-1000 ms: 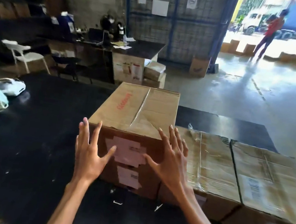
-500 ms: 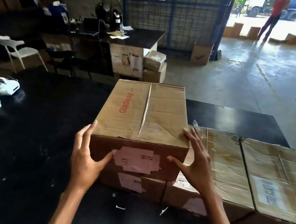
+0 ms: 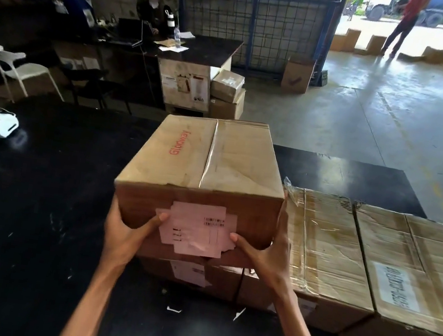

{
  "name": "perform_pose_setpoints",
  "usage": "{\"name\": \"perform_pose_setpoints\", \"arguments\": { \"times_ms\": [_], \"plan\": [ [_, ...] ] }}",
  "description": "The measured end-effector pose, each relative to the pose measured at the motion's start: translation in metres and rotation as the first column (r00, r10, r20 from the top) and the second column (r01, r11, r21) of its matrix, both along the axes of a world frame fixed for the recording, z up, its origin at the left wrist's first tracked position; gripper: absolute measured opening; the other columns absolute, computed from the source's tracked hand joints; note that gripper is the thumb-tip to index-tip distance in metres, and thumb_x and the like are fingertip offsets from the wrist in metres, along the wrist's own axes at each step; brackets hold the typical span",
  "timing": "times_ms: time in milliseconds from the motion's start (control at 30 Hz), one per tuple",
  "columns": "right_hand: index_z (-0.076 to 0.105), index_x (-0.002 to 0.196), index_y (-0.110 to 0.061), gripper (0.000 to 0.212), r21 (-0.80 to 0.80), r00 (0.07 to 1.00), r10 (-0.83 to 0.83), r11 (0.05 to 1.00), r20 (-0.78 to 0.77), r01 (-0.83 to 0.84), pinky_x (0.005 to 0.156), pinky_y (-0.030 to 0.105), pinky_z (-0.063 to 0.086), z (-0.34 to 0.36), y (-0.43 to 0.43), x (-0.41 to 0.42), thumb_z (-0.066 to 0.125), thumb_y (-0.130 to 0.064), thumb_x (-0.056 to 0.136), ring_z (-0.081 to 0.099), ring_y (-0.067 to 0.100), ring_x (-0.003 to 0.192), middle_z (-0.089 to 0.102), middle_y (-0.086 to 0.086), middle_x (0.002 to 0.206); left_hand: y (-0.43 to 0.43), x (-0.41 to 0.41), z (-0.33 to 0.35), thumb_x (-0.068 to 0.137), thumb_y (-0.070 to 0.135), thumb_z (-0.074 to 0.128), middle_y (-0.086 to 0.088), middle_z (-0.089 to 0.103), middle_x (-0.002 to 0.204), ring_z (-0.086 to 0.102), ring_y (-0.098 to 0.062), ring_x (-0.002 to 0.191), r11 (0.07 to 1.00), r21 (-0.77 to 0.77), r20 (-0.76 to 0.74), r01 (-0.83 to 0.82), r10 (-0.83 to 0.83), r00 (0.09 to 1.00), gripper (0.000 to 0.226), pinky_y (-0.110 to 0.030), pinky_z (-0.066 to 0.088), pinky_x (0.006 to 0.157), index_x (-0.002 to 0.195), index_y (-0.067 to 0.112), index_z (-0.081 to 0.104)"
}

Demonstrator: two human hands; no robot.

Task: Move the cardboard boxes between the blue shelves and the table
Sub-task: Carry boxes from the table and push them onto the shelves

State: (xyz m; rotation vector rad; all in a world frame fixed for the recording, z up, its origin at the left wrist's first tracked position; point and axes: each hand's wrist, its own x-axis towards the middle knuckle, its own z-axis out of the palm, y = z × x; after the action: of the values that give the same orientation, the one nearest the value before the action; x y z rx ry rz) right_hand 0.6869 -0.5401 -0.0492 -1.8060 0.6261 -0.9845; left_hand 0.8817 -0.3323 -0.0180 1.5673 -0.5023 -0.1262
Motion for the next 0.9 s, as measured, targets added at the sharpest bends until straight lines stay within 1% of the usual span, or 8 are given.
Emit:
{"name": "perform_pose_setpoints", "arguments": {
  "times_ms": [67, 167, 267, 333, 433, 633, 800, 900],
  "plan": [
    [0.005, 0.166, -0.03, 0.14, -0.049, 0.997, -0.028, 0.998, 0.073, 0.032, 0.089, -0.003, 0.043, 0.019, 0.001, 0.005, 0.095, -0.049, 0.061, 0.05, -0.024, 0.121, 0.042, -0.051, 0.14, -0.002, -0.004, 0.022, 0.049, 0.057, 0.093, 0.024, 0.065, 0.126, 0.064, 0.002, 0.116, 0.999, -0.004, 0.115, -0.052, 0.052, 0.992, 0.102, -0.024, 0.058, 0.087, 0.14, 0.044, 0.047],
    [-0.005, 0.163, -0.042, 0.142, -0.084, 0.99, -0.035, 0.995, 0.14, 0.047, 0.083, 0.002, 0.048, 0.053, 0.002, 0.013, 0.092, -0.058, 0.062, 0.065, -0.015, 0.106, 0.054, -0.051, 0.124, -0.003, -0.004, 0.056, 0.053, 0.061, 0.089, 0.044, 0.041, 0.142, 0.042, 0.018, 0.131, 0.994, -0.003, 0.3, -0.108, 0.104, 0.948, 0.126, -0.026, 0.042, 0.099, 0.158, 0.048, 0.02],
    [0.005, 0.163, -0.045, 0.134, -0.194, 0.986, -0.01, 0.98, 0.164, 0.042, 0.089, 0.0, 0.044, 0.079, 0.003, 0.025, 0.09, -0.063, 0.061, 0.059, -0.019, 0.112, 0.047, -0.051, 0.131, 0.006, -0.003, 0.081, 0.056, 0.064, 0.085, 0.055, 0.026, 0.143, 0.03, 0.029, 0.131, 0.987, -0.006, 0.407, -0.159, 0.148, 0.901, 0.129, -0.024, 0.035, 0.099, 0.16, 0.049, 0.01],
    [0.011, 0.163, -0.042, 0.128, -0.276, 0.984, 0.017, 0.961, 0.177, 0.032, 0.091, -0.005, 0.037, 0.092, 0.009, 0.034, 0.088, -0.061, 0.063, 0.05, -0.025, 0.117, 0.038, -0.054, 0.138, 0.018, -0.004, 0.091, 0.057, 0.064, 0.084, 0.057, 0.025, 0.142, 0.03, 0.031, 0.13, 0.979, -0.007, 0.432, -0.203, 0.186, 0.882, 0.128, -0.028, 0.036, 0.1, 0.16, 0.049, 0.009],
    [0.007, 0.162, -0.048, 0.125, -0.292, 0.978, 0.089, 0.956, 0.19, -0.03, 0.091, -0.001, 0.041, 0.108, 0.023, 0.052, 0.082, -0.073, 0.064, 0.054, -0.02, 0.115, 0.04, -0.049, 0.139, 0.044, -0.006, 0.102, 0.056, 0.066, 0.083, 0.059, 0.028, 0.137, 0.031, 0.033, 0.126, 0.956, -0.026, 0.433, -0.292, 0.274, 0.859, 0.128, -0.03, 0.037, 0.099, 0.159, 0.05, 0.01],
    [0.009, 0.163, -0.044, 0.128, -0.287, 0.928, 0.329, 0.919, 0.173, -0.272, 0.093, 0.001, 0.042, 0.115, 0.08, 0.104, 0.081, -0.075, 0.063, 0.057, -0.012, 0.115, 0.059, -0.014, 0.135, 0.125, -0.016, 0.109, 0.056, 0.067, 0.084, 0.048, 0.028, 0.149, 0.034, 0.022, 0.136, 0.857, -0.032, 0.501, -0.515, 0.46, 0.733, 0.13, -0.016, 0.038, 0.105, 0.162, 0.043, 0.012],
    [0.01, 0.164, -0.041, 0.135, -0.252, 0.804, 0.574, 0.81, 0.156, -0.53, 0.099, 0.017, 0.05, 0.101, 0.153, 0.142, 0.087, -0.075, 0.058, 0.058, -0.003, 0.124, 0.05, -0.029, 0.144, 0.21, -0.044, 0.101, 0.06, 0.066, 0.085, 0.032, 0.031, 0.159, 0.035, 0.005, 0.146, 0.742, -0.104, 0.483, -0.662, 0.62, 0.619, 0.127, -0.015, 0.037, 0.114, 0.163, 0.034, 0.017],
    [0.008, 0.165, -0.035, 0.139, -0.246, 0.697, 0.693, 0.719, 0.184, -0.65, 0.105, 0.003, 0.037, 0.097, 0.206, 0.154, 0.09, -0.07, 0.059, 0.048, -0.011, 0.134, 0.039, -0.037, 0.151, 0.258, -0.078, 0.102, 0.061, 0.071, 0.084, 0.037, 0.032, 0.157, 0.034, 0.006, 0.146, 0.647, -0.121, 0.471, -0.752, 0.705, 0.53, 0.127, -0.01, 0.031, 0.114, 0.163, 0.034, 0.017]
  ]
}}
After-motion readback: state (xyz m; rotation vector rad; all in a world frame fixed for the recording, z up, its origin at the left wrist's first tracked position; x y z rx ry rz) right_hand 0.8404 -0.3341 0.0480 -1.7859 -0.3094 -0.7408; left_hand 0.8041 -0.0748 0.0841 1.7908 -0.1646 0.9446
